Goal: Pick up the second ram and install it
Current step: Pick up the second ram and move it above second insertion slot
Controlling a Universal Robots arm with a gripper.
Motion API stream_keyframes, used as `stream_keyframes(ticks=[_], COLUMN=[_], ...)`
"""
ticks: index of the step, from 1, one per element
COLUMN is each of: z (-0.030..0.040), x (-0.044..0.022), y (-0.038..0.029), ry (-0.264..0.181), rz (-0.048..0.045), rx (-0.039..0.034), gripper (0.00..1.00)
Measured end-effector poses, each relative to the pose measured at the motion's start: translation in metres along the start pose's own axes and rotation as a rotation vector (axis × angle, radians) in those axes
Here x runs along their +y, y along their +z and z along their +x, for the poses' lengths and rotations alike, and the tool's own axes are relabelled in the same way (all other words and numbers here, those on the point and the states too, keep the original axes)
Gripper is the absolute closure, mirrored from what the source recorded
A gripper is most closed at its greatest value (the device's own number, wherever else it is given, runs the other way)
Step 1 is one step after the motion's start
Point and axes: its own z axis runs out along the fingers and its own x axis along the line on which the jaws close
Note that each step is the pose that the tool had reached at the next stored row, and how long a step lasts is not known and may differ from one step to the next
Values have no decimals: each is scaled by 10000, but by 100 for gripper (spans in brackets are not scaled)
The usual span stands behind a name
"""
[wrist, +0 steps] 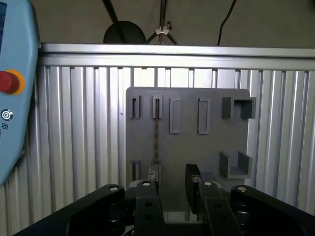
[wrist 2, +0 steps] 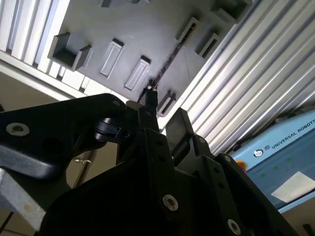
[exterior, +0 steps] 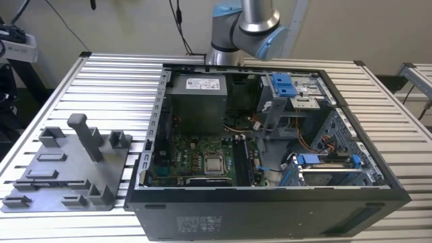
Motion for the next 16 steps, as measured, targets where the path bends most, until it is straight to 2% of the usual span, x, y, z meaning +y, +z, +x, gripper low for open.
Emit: stream_keyframes(ticks=[3, 16], z=[1, 5], x=[0, -4], y=[25, 240], ry=[-1, -71], rz=[2, 2], rx=[-1, 1], gripper=[64, 64])
